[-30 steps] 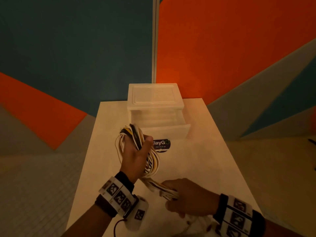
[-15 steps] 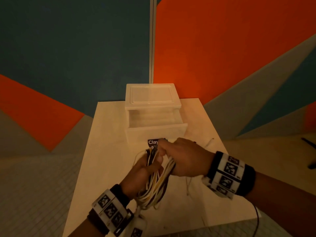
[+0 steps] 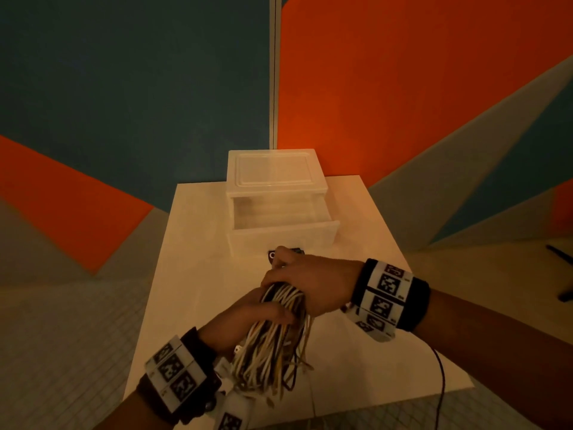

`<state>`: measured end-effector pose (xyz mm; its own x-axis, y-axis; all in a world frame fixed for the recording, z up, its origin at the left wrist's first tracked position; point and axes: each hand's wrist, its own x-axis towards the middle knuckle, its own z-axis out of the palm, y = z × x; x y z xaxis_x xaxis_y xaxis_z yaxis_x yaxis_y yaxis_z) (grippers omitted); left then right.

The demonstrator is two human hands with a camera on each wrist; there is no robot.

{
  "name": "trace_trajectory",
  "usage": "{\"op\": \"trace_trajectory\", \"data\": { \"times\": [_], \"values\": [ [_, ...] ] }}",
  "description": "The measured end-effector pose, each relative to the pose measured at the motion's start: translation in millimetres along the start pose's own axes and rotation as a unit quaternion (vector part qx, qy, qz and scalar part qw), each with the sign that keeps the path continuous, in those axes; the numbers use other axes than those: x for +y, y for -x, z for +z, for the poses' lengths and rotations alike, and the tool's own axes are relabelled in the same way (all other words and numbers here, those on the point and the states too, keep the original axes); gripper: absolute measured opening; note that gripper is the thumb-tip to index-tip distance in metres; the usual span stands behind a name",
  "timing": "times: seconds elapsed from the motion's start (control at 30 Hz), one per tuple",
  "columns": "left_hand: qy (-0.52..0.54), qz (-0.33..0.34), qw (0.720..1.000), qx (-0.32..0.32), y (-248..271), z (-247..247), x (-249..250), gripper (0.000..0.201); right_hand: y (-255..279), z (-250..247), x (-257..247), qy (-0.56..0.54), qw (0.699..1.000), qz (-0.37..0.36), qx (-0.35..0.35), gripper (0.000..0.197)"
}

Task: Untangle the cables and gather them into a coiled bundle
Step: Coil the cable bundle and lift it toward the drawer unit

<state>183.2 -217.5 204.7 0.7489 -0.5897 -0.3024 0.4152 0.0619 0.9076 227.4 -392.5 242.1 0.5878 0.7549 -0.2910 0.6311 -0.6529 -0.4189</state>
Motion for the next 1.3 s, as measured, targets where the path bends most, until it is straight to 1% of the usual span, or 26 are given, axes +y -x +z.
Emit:
{"op": "trace_trajectory", "data": {
  "times": [0.1,0.2,0.27,0.33,0.37,0.4,0.47,0.5,0.53,0.57,0.6,0.67,0.7,0.77,0.8,0.83,0.9,0.97,1.0,1.03,1.1,1.13,1.17,1.2,1.23,1.3],
  "values": [
    [-0.035,-0.031,0.999,-0.010,-9,-8,-2,0.023,-5,6,1,0.014,0.999,-0.031,0.029,0.040],
    [-0.062,-0.056,0.996,-0.018,-10,-12,-3,0.021,-9,10,-1,0.072,0.996,-0.009,0.044,0.028],
    [-0.084,-0.061,0.994,-0.043,-1,-8,6,0.036,-8,11,-1,0.077,0.996,0.015,0.045,0.021],
    [-0.187,-0.053,0.980,-0.050,11,-12,20,0.051,-5,11,1,0.079,0.995,0.039,0.050,0.015],
    [-0.256,-0.028,0.966,-0.024,16,-20,28,0.050,-3,12,6,0.073,0.994,0.053,0.058,0.013],
    [-0.296,0.006,0.955,0.027,21,-31,34,0.046,-1,13,13,0.059,0.993,0.071,0.072,0.014],
    [-0.277,0.062,0.940,0.189,38,-60,45,0.041,6,12,27,-0.041,0.986,0.117,0.114,0.021],
    [-0.249,0.096,0.928,0.259,49,-74,46,0.050,10,13,34,-0.105,0.973,0.138,0.149,0.022],
    [-0.217,0.126,0.920,0.302,58,-85,43,0.058,12,12,40,-0.161,0.956,0.159,0.189,0.024],
    [-0.197,0.138,0.918,0.316,66,-85,40,0.061,14,10,44,-0.204,0.936,0.179,0.225,0.025],
    [-0.189,0.135,0.927,0.294,70,-83,32,0.060,13,10,49,-0.239,0.914,0.196,0.261,0.026],
    [-0.186,0.079,0.963,0.179,70,-64,15,0.055,9,6,47,-0.321,0.857,0.227,0.333,0.021],
    [-0.189,0.046,0.976,0.101,66,-52,5,0.052,6,3,45,-0.378,0.818,0.239,0.363,0.015],
    [-0.187,-0.015,0.981,-0.046,53,-27,-13,0.034,-1,-2,37,-0.506,0.723,0.258,0.393,0.003],
    [-0.186,-0.038,0.977,-0.092,42,-17,-21,0.027,-3,-4,34,-0.553,0.684,0.272,0.390,0.003],
    [-0.186,-0.057,0.974,-0.118,30,-10,-30,0.026,-7,-3,35,-0.583,0.656,0.283,0.387,0.012],
    [-0.155,-0.102,0.974,-0.133,9,3,-44,0.042,-12,1,35,-0.623,0.623,0.293,0.371,0.027],
    [-0.035,-0.150,0.985,-0.082,-5,10,-50,0.074,-15,7,34,-0.658,0.592,0.298,0.357,0.030],
    [0.056,-0.141,0.988,-0.040,-10,11,-52,0.085,-14,9,31,-0.673,0.579,0.299,0.350,0.027],
    [0.146,-0.106,0.983,0.018,-15,11,-53,0.089,-14,13,31,-0.692,0.563,0.296,0.342,0.024],
    [0.270,-0.021,0.951,0.146,-23,9,-49,0.078,-10,20,29,-0.720,0.542,0.285,0.326,0.024],
    [0.306,0.013,0.932,0.195,-25,7,-43,0.065,-7,25,28,-0.725,0.539,0.286,0.320,0.026],
    [0.326,0.042,0.917,0.224,-27,3,-36,0.049,-5,31,28,-0.727,0.539,0.288,0.315,0.027],
    [0.334,0.065,0.911,0.232,-27,-3,-32,0.040,-2,37,28,-0.725,0.545,0.290,0.305,0.028],
    [0.333,0.086,0.913,0.219,-26,-10,-30,0.040,0,44,28,-0.723,0.552,0.296,0.292,0.028],
    [0.312,0.089,0.927,0.190,-21,-20,-26,0.047,4,54,28,-0.711,0.569,0.317,0.267,0.026]
  ]
}}
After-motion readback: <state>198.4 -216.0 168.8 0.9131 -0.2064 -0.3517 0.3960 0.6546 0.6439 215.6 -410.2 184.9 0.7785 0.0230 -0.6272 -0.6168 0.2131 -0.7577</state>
